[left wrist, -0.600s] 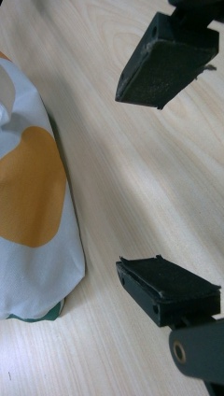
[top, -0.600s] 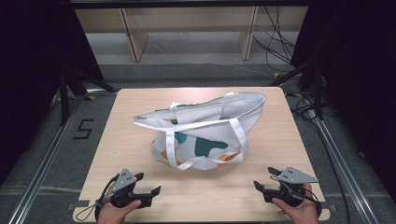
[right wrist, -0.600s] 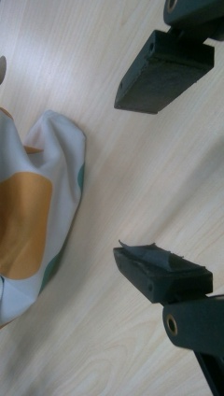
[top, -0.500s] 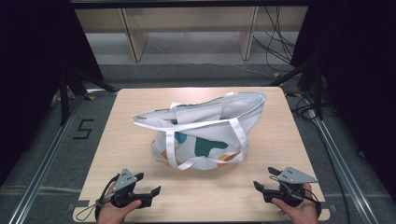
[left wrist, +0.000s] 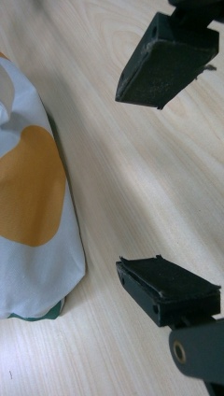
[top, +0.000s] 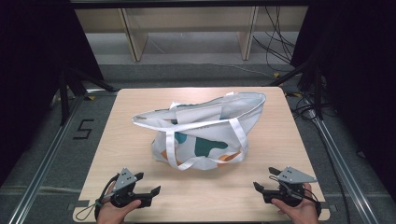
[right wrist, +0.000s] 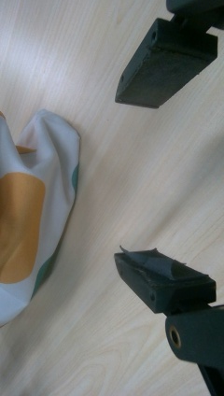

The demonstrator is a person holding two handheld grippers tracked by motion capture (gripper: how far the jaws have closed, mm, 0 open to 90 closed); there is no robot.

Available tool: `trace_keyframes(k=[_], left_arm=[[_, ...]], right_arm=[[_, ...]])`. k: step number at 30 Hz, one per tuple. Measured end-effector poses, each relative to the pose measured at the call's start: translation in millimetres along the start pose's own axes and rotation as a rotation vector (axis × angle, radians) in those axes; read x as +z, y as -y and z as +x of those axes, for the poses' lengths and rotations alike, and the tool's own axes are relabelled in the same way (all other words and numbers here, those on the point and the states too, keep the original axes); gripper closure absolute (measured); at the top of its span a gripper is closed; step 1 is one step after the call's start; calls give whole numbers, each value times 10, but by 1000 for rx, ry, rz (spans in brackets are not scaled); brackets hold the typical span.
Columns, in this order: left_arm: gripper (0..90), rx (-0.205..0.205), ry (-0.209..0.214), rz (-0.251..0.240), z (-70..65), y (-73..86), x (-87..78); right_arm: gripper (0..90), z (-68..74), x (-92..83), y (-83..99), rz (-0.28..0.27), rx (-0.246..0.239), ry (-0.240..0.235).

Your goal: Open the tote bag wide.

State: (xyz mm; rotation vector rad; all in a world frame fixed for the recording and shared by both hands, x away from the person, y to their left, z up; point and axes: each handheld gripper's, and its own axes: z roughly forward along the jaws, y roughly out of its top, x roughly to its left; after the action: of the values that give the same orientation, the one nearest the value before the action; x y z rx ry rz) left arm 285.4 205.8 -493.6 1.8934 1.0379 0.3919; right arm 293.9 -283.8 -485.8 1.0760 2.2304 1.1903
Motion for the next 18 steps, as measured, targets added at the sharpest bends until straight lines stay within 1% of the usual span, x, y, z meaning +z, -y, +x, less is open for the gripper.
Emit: trace_keyframes(k=[1, 2, 3, 4, 5, 6, 7, 8, 9, 10, 11, 12, 13, 14, 15, 16, 17, 18], left_arm=[[154, 7, -5, -3, -9, -8, -6], [153, 15, -4, -4, -3, -13, -12], [154, 15, -4, -4, -3, -13, -12], [154, 23, -3, -10, 8, -22, -18], [157, -4, -5, -20, 2, -26, -20], [159, -4, -5, -20, 2, -26, -20], [159, -3, -9, -14, 7, -32, -36], [166, 15, -7, -14, 18, -45, -45], [190, 20, -4, -11, 22, -55, -51], [198, 3, -3, -20, 11, -59, -55], [220, 3, -3, -20, 11, -59, -55], [262, 25, 13, -14, 25, -72, -67], [286, 25, 13, -14, 25, -72, -67], [307, -14, 18, -26, 5, -75, -64], [357, -4, 34, -26, 3, -99, -82], [407, -4, 34, -26, 3, -99, -82], [440, 23, 30, -25, -30, -131, -96], [499, 23, 30, -25, -30, -131, -96]], right_arm=[[190, 6, 2, -4, -8, 1, 1], [188, -12, 7, -9, -15, -18, 1], [188, -12, 7, -9, -15, -18, 1], [182, -5, 0, -14, -2, 4, -7], [180, -22, -5, -29, -17, 13, -5], [186, -35, -9, -35, -35, -4, 6], [186, -35, -9, -35, -35, -4, 6], [198, -32, -18, -43, -27, 23, -10], [234, -30, -44, -75, -28, 38, 1], [263, -62, -51, -97, -38, 7, -7], [282, -37, -73, -117, -37, 25, 4], [295, -61, -76, -143, -47, -2, 3], [295, -61, -76, -143, -47, -2, 3], [410, -52, -113, -186, -59, 4, 3], [417, -86, -117, -214, -71, -28, -2], [417, -86, -117, -214, -71, -28, -2], [510, -66, -144, -255, -64, -4, -13], [524, -82, -145, -280, -73, -24, -14]])
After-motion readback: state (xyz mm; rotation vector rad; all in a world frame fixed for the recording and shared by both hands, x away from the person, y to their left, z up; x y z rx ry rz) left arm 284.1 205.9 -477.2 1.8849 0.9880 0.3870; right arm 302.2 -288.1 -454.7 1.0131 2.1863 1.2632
